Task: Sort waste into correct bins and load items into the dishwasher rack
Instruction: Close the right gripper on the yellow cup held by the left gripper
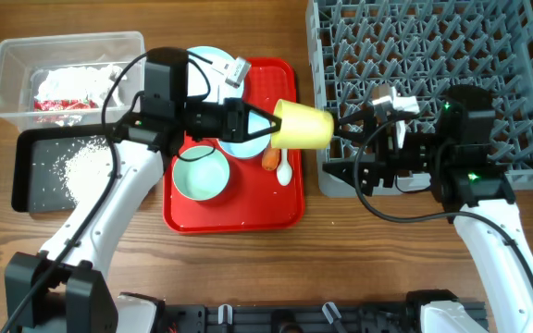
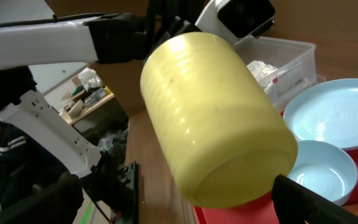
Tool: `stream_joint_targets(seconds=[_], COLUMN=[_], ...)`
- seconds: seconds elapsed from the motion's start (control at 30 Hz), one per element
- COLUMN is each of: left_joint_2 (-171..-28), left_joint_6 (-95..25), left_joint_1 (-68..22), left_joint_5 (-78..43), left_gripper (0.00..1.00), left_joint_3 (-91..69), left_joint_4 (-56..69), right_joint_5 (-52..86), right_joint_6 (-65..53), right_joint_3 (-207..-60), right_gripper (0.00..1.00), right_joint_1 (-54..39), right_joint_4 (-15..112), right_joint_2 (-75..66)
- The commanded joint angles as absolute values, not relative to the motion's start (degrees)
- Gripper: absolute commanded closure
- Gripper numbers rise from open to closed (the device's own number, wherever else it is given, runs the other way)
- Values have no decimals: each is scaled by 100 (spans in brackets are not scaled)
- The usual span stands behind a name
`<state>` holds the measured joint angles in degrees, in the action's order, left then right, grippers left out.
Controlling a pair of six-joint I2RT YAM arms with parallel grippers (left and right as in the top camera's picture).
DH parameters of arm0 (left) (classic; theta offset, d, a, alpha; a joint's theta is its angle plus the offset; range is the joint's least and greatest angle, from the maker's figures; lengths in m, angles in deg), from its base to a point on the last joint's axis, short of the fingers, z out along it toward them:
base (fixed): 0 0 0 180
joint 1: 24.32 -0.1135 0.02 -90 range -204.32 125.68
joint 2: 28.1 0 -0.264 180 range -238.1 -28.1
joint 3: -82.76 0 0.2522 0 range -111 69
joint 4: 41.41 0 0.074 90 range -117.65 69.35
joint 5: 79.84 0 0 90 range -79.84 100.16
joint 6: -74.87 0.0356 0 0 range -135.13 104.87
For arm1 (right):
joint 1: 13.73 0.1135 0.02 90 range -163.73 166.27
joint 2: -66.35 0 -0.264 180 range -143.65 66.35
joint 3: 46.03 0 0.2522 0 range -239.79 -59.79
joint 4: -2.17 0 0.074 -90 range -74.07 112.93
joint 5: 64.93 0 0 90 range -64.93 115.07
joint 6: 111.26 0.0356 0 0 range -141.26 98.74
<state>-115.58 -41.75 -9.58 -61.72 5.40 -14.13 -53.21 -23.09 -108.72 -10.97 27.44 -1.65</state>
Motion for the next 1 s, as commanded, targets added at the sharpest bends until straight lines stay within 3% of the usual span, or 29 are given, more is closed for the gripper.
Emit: stream_joint_targets(seconds=[0.0,0.2,0.53,0.97], left_joint_2=[-11599,-11599,-11597,-11599], left_joint_6=[-4610,-4610,-4703,-4736], left_joint_1=[-650,-438,-685,-705], left_joint_5=[-6215,-6152,-6154,-6228], left_gripper=[96,96,96,96], left_joint_3=[486,486,486,486], left_joint_4=[-1675,-1719,-1719,-1723], right_joint_5=[-5408,-5386,-4217,-4949], right_joint_6=[-2411,-2418,-2405,-2429], right_joint_3=[-11014,-11014,-11014,-11014], right_gripper=[0,0,0,0], right_joint_1=[-1068,-1070,-1070,-1070], right_joint_4=[2707,2545,2408,1619], right_joint_2=[-207,-207,-207,-213])
